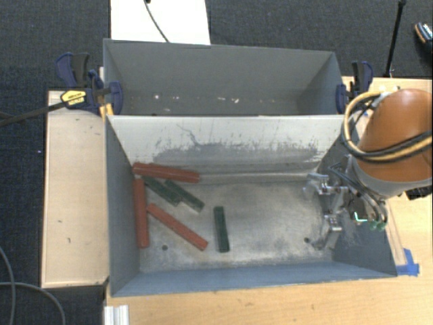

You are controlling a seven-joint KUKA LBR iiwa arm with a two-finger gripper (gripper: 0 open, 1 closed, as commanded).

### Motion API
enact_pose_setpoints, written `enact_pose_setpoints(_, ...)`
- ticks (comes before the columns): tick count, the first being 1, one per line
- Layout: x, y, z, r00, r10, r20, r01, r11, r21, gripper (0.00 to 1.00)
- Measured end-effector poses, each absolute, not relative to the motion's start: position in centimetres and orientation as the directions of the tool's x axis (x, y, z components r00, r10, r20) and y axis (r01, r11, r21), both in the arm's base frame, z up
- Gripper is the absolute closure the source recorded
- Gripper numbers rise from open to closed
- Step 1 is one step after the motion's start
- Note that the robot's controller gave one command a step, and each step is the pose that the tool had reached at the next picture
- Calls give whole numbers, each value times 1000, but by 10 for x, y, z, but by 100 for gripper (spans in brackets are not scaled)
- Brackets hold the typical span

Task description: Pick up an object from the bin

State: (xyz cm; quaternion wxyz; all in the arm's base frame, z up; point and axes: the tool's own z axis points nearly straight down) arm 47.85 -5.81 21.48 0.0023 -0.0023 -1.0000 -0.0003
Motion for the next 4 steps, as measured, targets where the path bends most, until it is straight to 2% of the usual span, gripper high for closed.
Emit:
enact_pose_setpoints(1,491,-29,74,-988,-152,4,-152,988,2,0)
enact_pose_setpoints(2,527,66,104,-993,-121,-8,-121,993,4,0)
enact_pose_setpoints(3,574,94,70,-925,-381,-5,-381,925,1,0)
enact_pose_setpoints(4,536,79,70,-908,-420,1,-420,908,1,0)
